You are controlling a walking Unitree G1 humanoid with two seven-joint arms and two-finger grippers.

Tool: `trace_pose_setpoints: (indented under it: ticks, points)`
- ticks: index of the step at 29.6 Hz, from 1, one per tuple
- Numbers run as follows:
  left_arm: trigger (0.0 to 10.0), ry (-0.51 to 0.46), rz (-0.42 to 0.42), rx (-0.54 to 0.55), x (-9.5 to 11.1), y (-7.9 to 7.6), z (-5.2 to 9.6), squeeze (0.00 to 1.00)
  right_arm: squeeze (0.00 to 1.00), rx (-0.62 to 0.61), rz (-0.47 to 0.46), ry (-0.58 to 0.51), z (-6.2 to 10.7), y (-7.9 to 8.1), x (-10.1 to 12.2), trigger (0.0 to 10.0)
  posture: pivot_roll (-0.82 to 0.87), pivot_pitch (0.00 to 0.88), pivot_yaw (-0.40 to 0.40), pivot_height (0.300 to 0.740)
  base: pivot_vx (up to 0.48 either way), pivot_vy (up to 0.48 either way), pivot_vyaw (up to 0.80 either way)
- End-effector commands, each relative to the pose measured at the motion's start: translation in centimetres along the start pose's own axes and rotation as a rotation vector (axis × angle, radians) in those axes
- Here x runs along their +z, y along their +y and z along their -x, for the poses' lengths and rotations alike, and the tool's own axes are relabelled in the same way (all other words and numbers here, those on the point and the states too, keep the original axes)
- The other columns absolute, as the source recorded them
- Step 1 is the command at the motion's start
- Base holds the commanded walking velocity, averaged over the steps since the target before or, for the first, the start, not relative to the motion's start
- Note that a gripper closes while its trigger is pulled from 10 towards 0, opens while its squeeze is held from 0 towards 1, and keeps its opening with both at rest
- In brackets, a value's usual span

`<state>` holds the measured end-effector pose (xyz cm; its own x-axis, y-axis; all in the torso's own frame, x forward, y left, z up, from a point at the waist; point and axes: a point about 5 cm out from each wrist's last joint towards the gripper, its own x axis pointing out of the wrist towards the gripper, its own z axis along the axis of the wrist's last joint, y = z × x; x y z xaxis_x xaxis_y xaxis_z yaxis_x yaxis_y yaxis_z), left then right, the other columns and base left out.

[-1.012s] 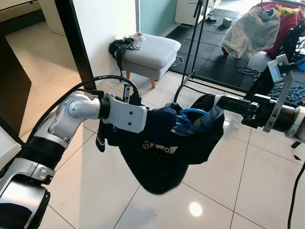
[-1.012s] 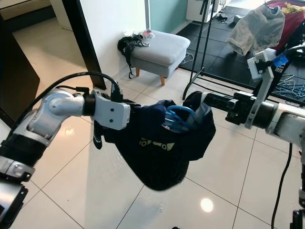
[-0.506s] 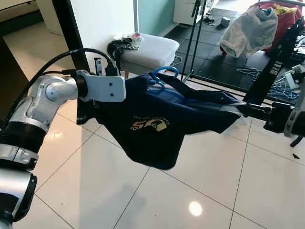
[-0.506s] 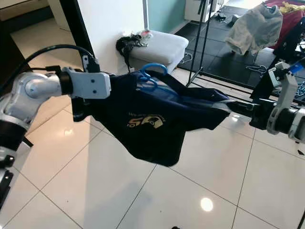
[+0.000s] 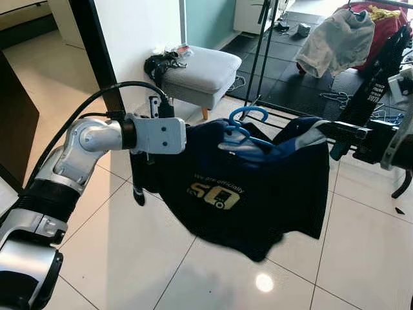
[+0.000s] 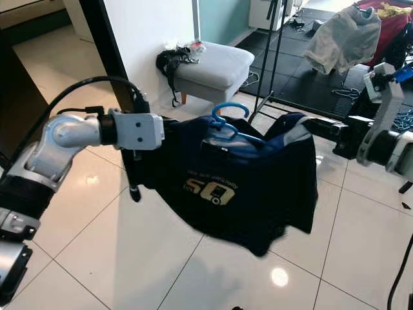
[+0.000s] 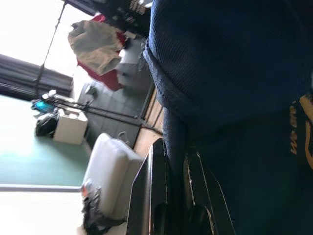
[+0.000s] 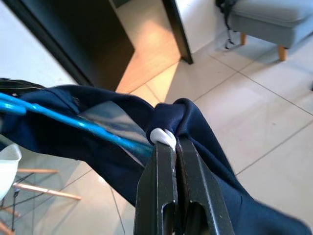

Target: Hang hanger

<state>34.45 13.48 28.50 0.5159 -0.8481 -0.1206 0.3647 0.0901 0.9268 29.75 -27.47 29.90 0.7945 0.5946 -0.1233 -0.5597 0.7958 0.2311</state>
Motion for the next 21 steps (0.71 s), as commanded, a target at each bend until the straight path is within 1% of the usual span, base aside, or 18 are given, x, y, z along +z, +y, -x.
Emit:
trace_pose_setpoints:
  ticks: [1, 3, 4, 5, 6, 7, 9, 10, 12, 13, 14, 15, 16, 17, 18, 19, 21]
  points:
    - [10.0, -0.025, 0.008, -0.032, 0.3, -0.3, 0.1, 0.0, 0.0, 0.031, 0.044, -0.001, 0.0, 0.5, 0.3, 0.0, -0.03, 0.138, -0.012, 0.74, 0.0, 0.0, 0.0]
    - [10.0, -0.049, 0.046, -0.069, 0.5, -0.1, 0.6, 0.0, 0.0, 0.041, 0.044, 0.002, 0.1, 0.5, 0.2, 0.0, -0.03, 0.138, -0.012, 0.74, 0.0, 0.0, 0.0]
    - [10.0, -0.049, 0.046, -0.069, 0.5, -0.1, 0.6, 0.0, 0.0, 0.041, 0.044, 0.002, 0.1, 0.5, 0.2, 0.0, -0.03, 0.138, -0.012, 0.74, 0.0, 0.0, 0.0]
    - [10.0, -0.067, 0.074, -0.096, 0.7, -0.1, 0.9, 0.0, 0.0, 0.046, 0.042, 0.004, 0.1, 0.4, 0.1, 0.0, -0.03, 0.139, -0.012, 0.74, 0.0, 0.0, 0.0]
    - [10.0, -0.067, 0.074, -0.096, 0.7, -0.1, 0.9, 0.0, 0.0, 0.046, 0.042, 0.004, 0.1, 0.4, 0.1, 0.0, -0.03, 0.139, -0.012, 0.74, 0.0, 0.0, 0.0]
    - [10.0, -0.092, 0.098, -0.106, 1.0, -0.1, 0.9, 0.0, 0.0, 0.051, 0.037, 0.006, 0.0, 0.5, -0.1, 0.0, -0.03, 0.139, -0.012, 0.74, 0.0, 0.0, 0.0]
    - [10.0, -0.108, 0.112, -0.111, 1.2, -0.1, 1.0, 0.0, 0.0, 0.055, 0.035, 0.007, -0.1, 0.5, -0.2, 0.0, -0.02, 0.139, -0.011, 0.74, 0.0, 0.0, 0.0]
    - [10.0, -0.132, 0.133, -0.115, 1.6, -0.2, 0.8, 0.0, 0.0, 0.065, 0.031, 0.006, -0.3, 0.6, -0.3, 0.0, -0.02, 0.139, -0.01, 0.74, 0.0, 0.0, 0.0]
    - [10.0, -0.188, 0.192, -0.102, 2.4, -0.6, 0.1, 0.0, 0.0, 0.091, 0.025, 0.005, -0.8, 1.1, -0.5, 0.0, -0.02, 0.138, -0.009, 0.74, 0.0, 0.0, 0.0]
    - [10.0, -0.23, 0.25, -0.082, 2.9, -0.7, -0.3, 0.0, 0.0, 0.106, 0.024, 0.009, -1.1, 1.3, -0.7, 0.0, -0.03, 0.139, -0.009, 0.74, 0.0, 0.0, 0.0]
    - [10.0, -0.23, 0.25, -0.082, 2.9, -0.7, -0.3, 0.0, 0.0, 0.106, 0.024, 0.009, -1.1, 1.3, -0.7, 0.0, -0.03, 0.139, -0.009, 0.74, 0.0, 0.0, 0.0]
    - [10.0, -0.257, 0.289, -0.068, 3.2, -0.8, -0.5, 0.0, 0.0, 0.115, 0.024, 0.012, -1.2, 1.4, -0.9, 0.0, -0.03, 0.139, -0.009, 0.74, 0.0, 0.0, 0.0]
    - [10.0, -0.295, 0.357, -0.039, 3.5, -0.7, -0.7, 0.0, 0.0, 0.123, 0.023, 0.013, -1.4, 1.5, -1.0, 0.0, -0.03, 0.138, -0.009, 0.74, 0.0, 0.0, 0.0]
    - [10.0, -0.295, 0.357, -0.039, 3.5, -0.7, -0.7, 0.0, 0.0, 0.123, 0.023, 0.013, -1.4, 1.5, -1.0, 0.0, -0.03, 0.138, -0.009, 0.74, 0.0, 0.0, 0.0]
    - [10.0, -0.32, 0.409, -0.01, 3.6, -0.5, -1.0, 0.0, 0.0, 0.13, 0.021, 0.011, -1.5, 1.6, -1.1, 0.0, -0.03, 0.138, -0.007, 0.74, 0.0, 0.0, 0.0]
    - [10.0, -0.32, 0.409, -0.01, 3.6, -0.5, -1.0, 0.0, 0.0, 0.13, 0.021, 0.011, -1.5, 1.6, -1.1, 0.0, -0.03, 0.138, -0.007, 0.74, 0.0, 0.0, 0.0]
    - [10.0, -0.339, 0.485, 0.037, 3.6, -0.3, -1.4, 0.0, 0.0, 0.138, 0.018, 0.001, -1.7, 1.7, -1.1, 0.0, -0.03, 0.137, -0.007, 0.74, 0.0, 0.0, 0.0]
